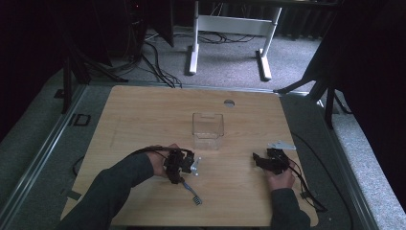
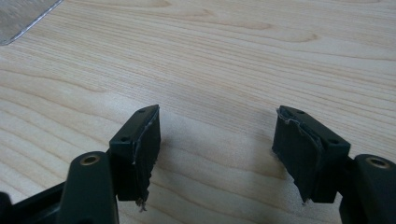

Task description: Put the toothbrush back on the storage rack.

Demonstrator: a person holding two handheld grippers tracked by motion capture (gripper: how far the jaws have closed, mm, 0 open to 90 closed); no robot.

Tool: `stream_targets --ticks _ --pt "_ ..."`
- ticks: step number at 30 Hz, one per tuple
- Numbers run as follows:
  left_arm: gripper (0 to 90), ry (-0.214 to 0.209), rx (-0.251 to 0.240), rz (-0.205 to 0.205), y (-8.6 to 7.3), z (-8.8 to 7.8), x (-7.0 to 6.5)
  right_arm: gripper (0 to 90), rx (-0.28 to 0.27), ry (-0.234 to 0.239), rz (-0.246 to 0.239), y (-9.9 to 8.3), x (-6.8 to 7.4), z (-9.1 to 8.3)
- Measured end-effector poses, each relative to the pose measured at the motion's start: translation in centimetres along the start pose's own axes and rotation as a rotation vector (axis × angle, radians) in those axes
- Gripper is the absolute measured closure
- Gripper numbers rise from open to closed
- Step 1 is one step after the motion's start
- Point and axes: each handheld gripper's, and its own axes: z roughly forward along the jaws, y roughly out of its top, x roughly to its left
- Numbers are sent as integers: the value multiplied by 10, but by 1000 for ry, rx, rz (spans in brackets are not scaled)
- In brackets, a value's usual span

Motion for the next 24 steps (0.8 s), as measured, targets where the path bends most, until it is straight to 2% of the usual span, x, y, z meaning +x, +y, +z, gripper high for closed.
stream_targets --ticks 7,10,12,17,21,24 --pt "538 -10 -12 45 3 0 -6 315 0 0 0 0 0 0" --pt "551 -25 -7 65 5 2 -11 315 0 0 0 0 0 0" --pt "559 -20 7 91 7 3 -12 315 0 1 0 0 0 0" --pt "564 -20 19 121 11 7 -16 315 0 0 0 0 0 0" --pt "557 -33 41 130 12 13 -19 315 0 1 0 0 0 0" --pt "553 -29 38 129 12 15 -18 315 0 1 0 0 0 0"
